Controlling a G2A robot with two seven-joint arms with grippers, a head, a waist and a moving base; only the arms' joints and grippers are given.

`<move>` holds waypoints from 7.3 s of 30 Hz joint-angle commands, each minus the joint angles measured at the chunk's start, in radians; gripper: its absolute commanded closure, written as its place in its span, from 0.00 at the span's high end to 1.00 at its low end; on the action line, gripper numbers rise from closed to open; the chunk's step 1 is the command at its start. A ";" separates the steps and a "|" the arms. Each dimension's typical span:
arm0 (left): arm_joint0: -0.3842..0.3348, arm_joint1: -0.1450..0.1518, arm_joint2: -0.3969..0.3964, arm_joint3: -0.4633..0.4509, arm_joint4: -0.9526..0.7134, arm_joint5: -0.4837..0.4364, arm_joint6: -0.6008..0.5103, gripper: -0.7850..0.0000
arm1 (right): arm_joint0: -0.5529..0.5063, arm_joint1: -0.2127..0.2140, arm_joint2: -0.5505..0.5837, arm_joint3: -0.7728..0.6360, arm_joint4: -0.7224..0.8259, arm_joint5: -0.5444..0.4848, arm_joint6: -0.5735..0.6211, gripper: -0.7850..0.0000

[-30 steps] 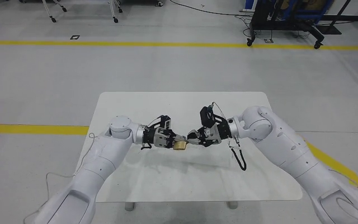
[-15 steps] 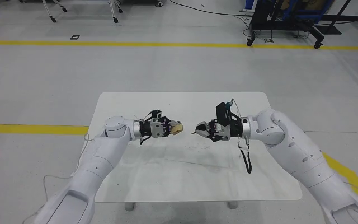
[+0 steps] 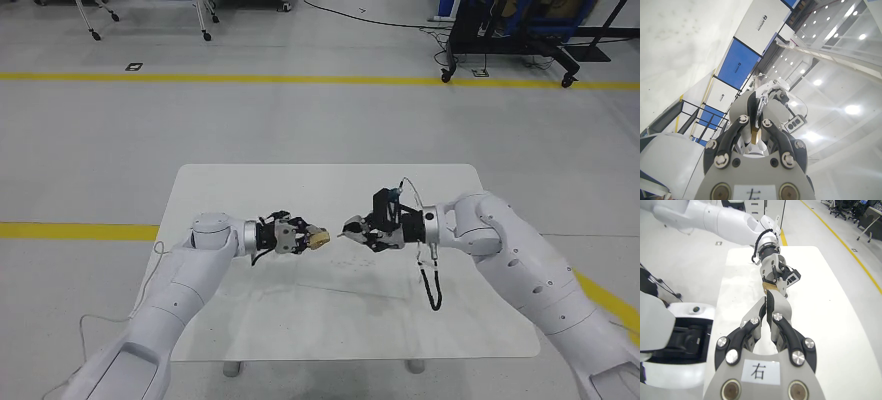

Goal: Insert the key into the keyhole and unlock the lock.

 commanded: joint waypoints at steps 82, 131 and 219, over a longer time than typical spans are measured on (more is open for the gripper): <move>0.019 0.006 0.006 -0.047 0.042 -0.083 0.212 0.00 | -0.086 -0.061 -0.107 -0.255 -0.676 0.200 0.100 0.41; 0.144 0.034 -0.105 -0.255 0.128 -0.453 0.278 0.00 | -0.110 -0.060 -0.015 -0.053 -0.604 0.059 -0.374 0.00; 0.192 0.029 -0.150 -0.324 0.197 -0.256 0.551 0.00 | -0.146 -0.178 -0.134 0.011 -0.941 0.644 -0.309 0.00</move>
